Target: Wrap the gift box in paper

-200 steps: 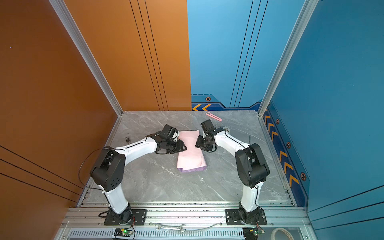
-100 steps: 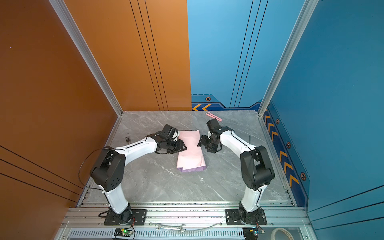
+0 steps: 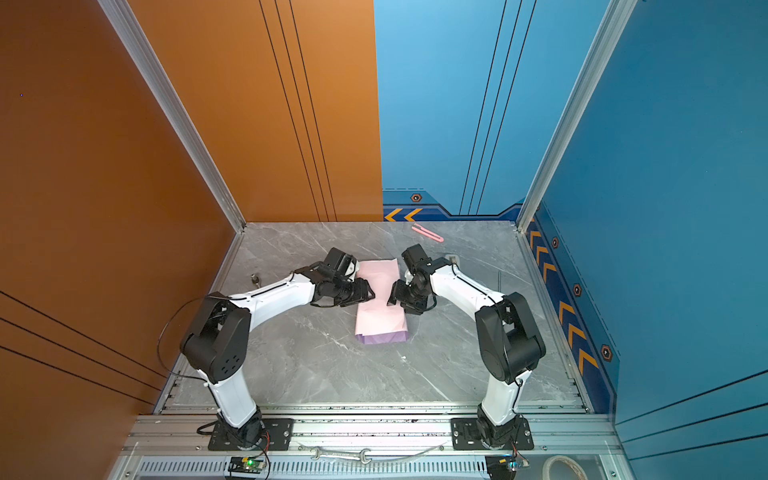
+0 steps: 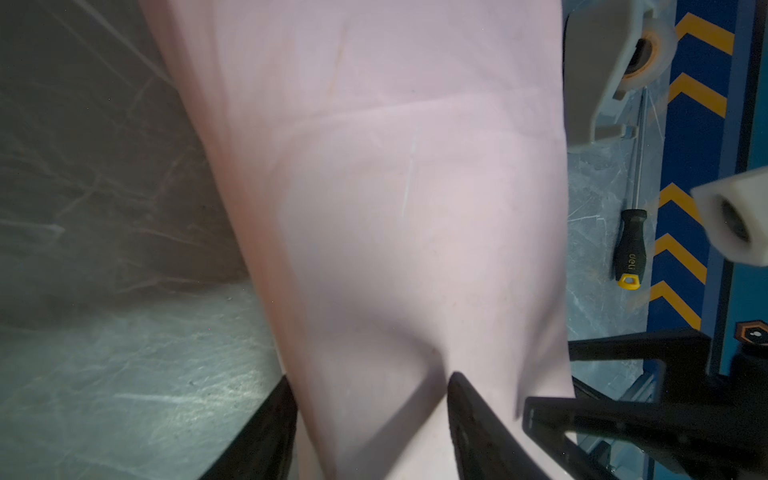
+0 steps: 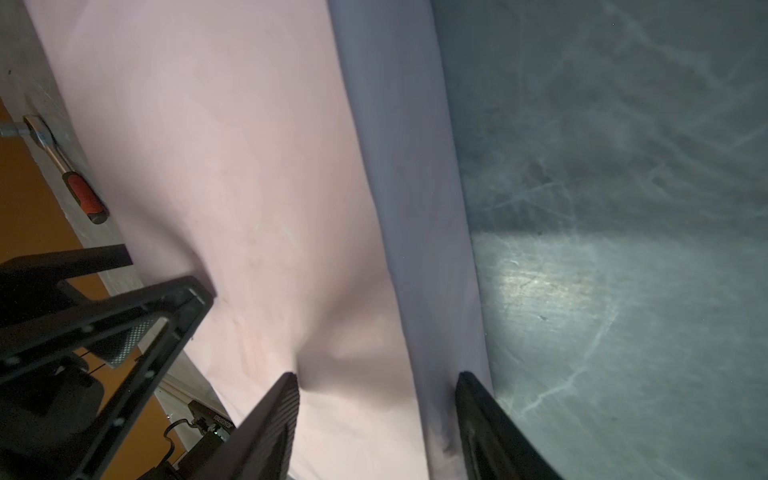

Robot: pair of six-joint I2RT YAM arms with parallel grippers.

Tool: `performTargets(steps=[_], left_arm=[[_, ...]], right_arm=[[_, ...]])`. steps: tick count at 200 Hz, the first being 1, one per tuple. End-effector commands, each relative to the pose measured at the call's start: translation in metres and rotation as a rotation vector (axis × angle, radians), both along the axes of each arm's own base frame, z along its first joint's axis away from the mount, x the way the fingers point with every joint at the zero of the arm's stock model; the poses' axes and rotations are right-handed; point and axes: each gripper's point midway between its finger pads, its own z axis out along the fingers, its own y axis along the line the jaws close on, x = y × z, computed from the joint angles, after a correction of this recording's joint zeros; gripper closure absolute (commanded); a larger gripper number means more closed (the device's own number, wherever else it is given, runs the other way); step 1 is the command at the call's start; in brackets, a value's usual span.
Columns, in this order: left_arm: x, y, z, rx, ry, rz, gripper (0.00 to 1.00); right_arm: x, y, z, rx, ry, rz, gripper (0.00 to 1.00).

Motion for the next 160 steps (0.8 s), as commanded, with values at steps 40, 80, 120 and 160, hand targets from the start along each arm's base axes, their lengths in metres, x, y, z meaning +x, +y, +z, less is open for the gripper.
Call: performTargets(steps=[40,80,120,160], left_arm=[[-0.001,-0.004,-0.006,0.034,0.005,-0.032,0.51],[-0.005,0.000,-0.016,0.078,0.016,-0.046,0.52],[-0.006,0.000,-0.014,0.080,0.014,-0.049,0.52],[-0.005,0.001,-0.011,0.080,0.008,-0.048,0.52]], right_arm=[[-0.005,0.007,0.012,0.004,-0.021,-0.007,0.43],[0.006,-0.017,0.024,-0.016,-0.052,-0.048,0.28],[0.028,-0.025,0.020,-0.022,-0.059,-0.043,0.27],[0.042,-0.007,0.010,-0.010,-0.056,0.012,0.29]])
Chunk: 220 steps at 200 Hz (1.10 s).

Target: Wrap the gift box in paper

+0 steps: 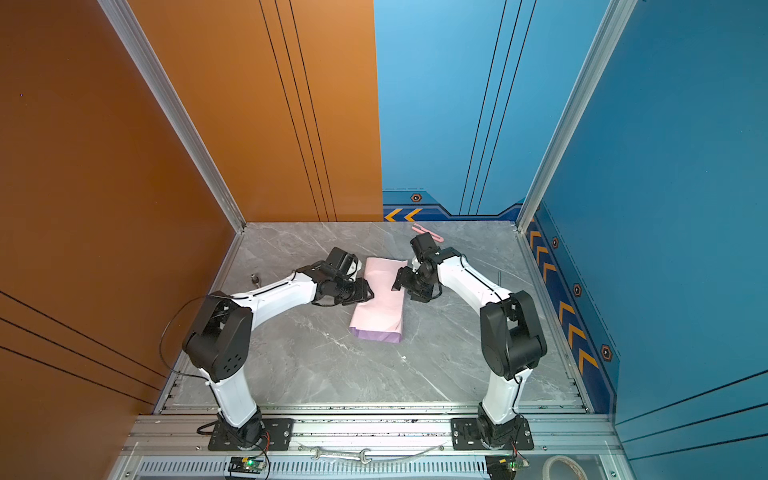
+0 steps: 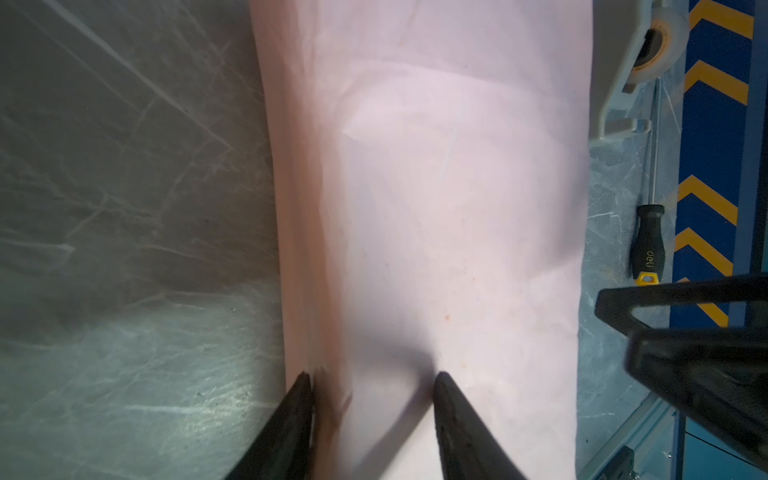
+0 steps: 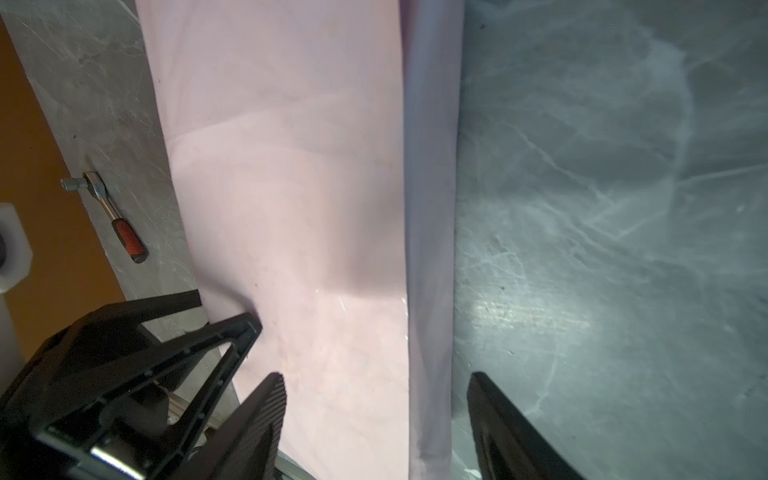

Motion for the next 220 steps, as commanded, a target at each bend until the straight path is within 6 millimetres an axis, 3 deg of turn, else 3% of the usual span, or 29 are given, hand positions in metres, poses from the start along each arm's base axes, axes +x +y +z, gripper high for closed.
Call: performTargets(steps=[1,27,56,91,114,136,168,193,220], left_arm=[[-0.007,0.001,-0.008,0.043,0.028,-0.023,0.52],[-0.009,-0.002,-0.007,0.036,0.031,-0.028,0.52],[-0.006,-0.004,0.001,0.002,0.026,-0.016,0.46],[0.006,-0.001,0.019,-0.051,-0.006,0.024,0.38],[0.013,0.003,0.023,-0.062,-0.020,0.042,0.36],[0.013,0.003,0.014,-0.063,-0.001,0.040,0.36],[0.008,0.002,-0.003,-0.050,0.033,0.039,0.47],[0.002,0.004,-0.011,-0.032,0.047,0.041,0.52],[-0.001,0.007,-0.013,-0.026,0.050,0.049,0.52]], right_arm=[[0.001,0.009,-0.011,-0.019,0.018,0.055,0.29],[0.007,0.010,-0.024,-0.034,0.032,0.064,0.35],[0.003,0.008,-0.034,-0.052,0.049,0.072,0.52],[-0.001,0.002,-0.040,-0.075,0.056,0.066,0.57],[0.000,0.004,-0.040,-0.069,0.052,0.068,0.57],[0.002,0.010,-0.036,-0.046,0.039,0.071,0.56],[0.004,0.019,-0.027,-0.026,0.021,0.083,0.49],[0.008,0.009,-0.014,-0.028,-0.004,0.055,0.34],[0.005,-0.006,-0.005,-0.040,-0.001,0.037,0.32]])
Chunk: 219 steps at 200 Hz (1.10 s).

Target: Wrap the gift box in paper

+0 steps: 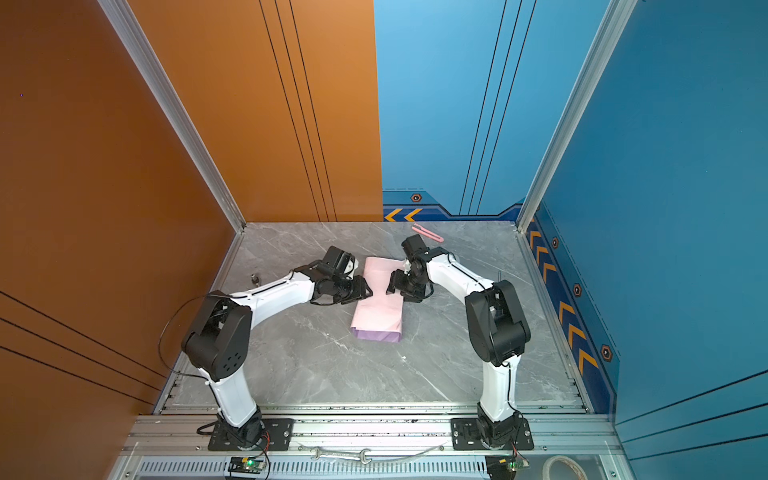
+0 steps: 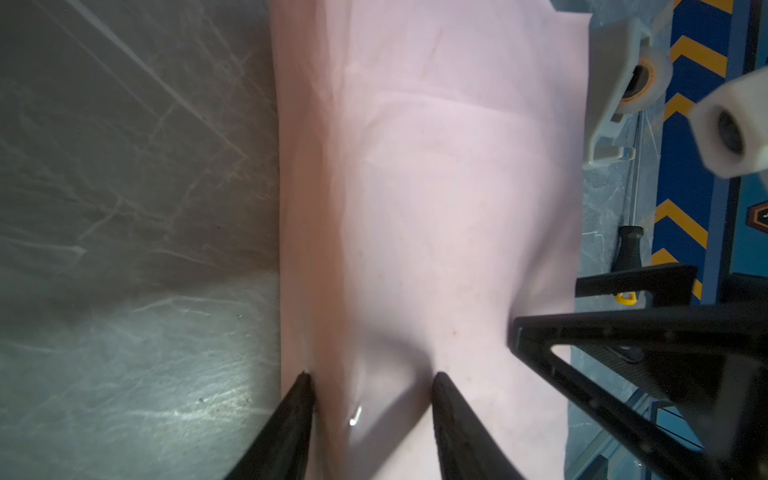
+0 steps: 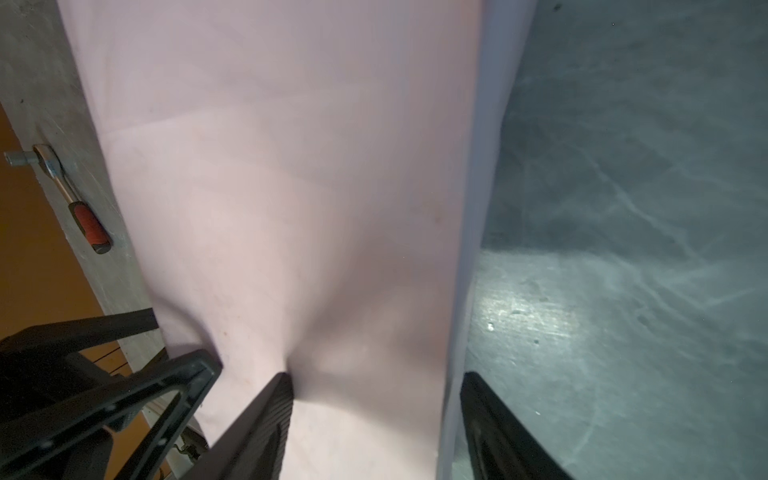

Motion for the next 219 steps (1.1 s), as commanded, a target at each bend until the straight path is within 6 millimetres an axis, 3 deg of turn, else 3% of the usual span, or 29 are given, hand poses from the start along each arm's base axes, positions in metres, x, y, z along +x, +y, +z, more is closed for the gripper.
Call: performTargets(steps=[1,36,90,125,157,194,219], left_arm=[[-0.007,0.002,-0.012,0.014,0.030,-0.001,0.52],[-0.008,0.003,-0.010,0.014,0.027,0.005,0.52],[-0.007,0.001,-0.005,0.008,0.016,0.003,0.51],[-0.004,-0.004,0.006,-0.011,-0.002,-0.001,0.42],[0.002,-0.005,0.016,-0.022,-0.027,0.004,0.40],[0.001,-0.002,0.008,-0.003,-0.017,0.008,0.50],[0.006,0.003,0.025,0.026,-0.067,0.008,0.44]], right_arm=[[-0.003,-0.017,0.020,-0.022,-0.025,-0.022,0.31],[-0.008,-0.014,0.013,-0.017,0.004,-0.009,0.34],[-0.007,-0.001,0.013,-0.023,0.005,-0.005,0.52],[-0.006,-0.005,0.009,-0.053,0.000,-0.018,0.64],[-0.005,-0.007,0.005,-0.066,-0.001,-0.022,0.67],[-0.002,-0.006,0.004,-0.069,-0.006,-0.022,0.70],[-0.004,-0.008,0.000,-0.080,-0.002,-0.021,0.73]])
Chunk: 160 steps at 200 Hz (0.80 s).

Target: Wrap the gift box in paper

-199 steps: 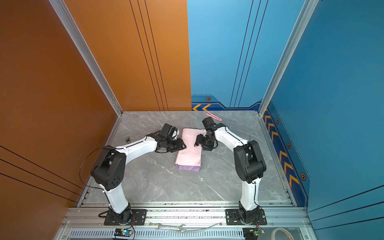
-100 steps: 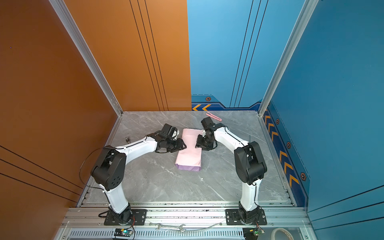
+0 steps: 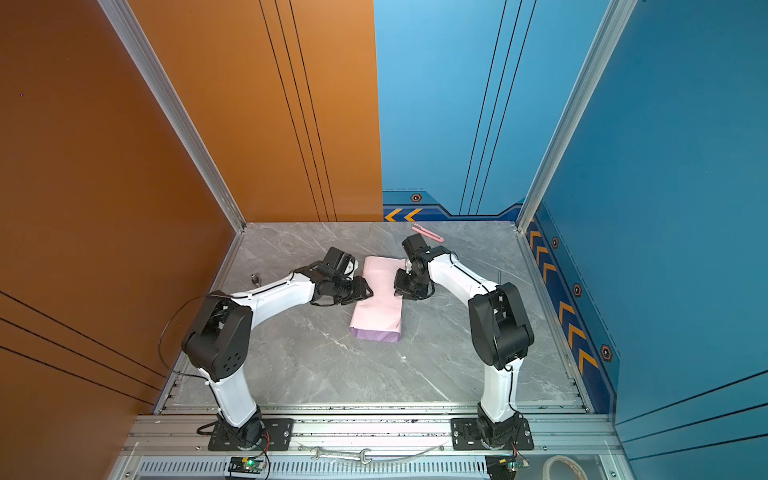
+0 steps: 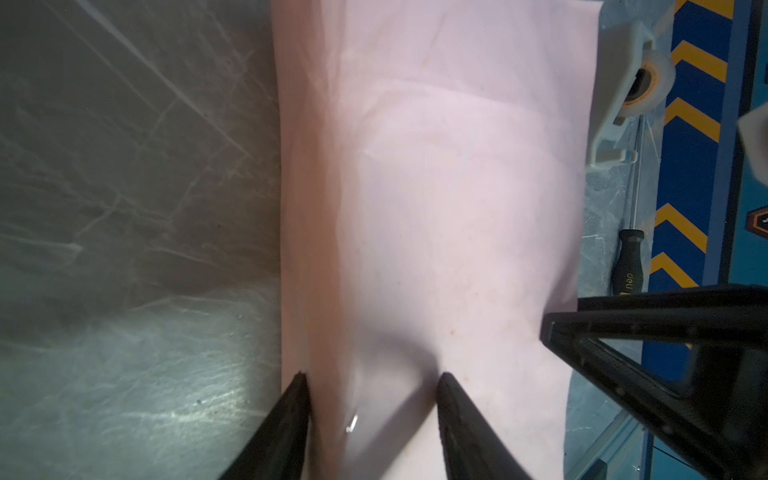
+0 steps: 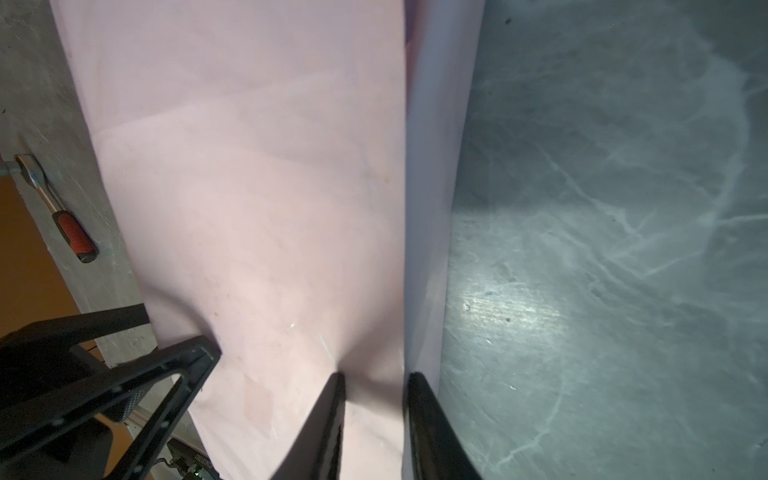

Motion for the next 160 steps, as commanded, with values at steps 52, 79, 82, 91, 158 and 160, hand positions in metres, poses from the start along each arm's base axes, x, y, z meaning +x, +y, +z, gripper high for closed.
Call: performTargets(steps=[52,79,82,91,158,160], left_arm=[[0.013,-0.016,0.093,-0.061,-0.192,-0.095,0.47],[0.009,-0.042,0.089,-0.109,-0.166,-0.176,0.54],[0.008,-0.044,0.087,-0.109,-0.163,-0.184,0.55],[0.008,-0.052,0.083,-0.110,-0.157,-0.201,0.57],[0.009,-0.082,0.043,-0.136,-0.091,-0.257,0.75],[0.008,-0.082,0.041,-0.132,-0.087,-0.258,0.75]], right_arm=[[0.000,-0.007,-0.014,-0.045,0.016,-0.002,0.74],[0.001,-0.005,-0.013,-0.029,0.014,0.003,0.74],[0.002,-0.005,-0.013,-0.027,0.014,0.002,0.74],[0.001,-0.004,-0.013,-0.026,0.015,0.003,0.74],[0.002,-0.005,-0.012,-0.021,0.012,0.002,0.74],[0.002,-0.006,-0.011,-0.021,0.011,0.001,0.74]])
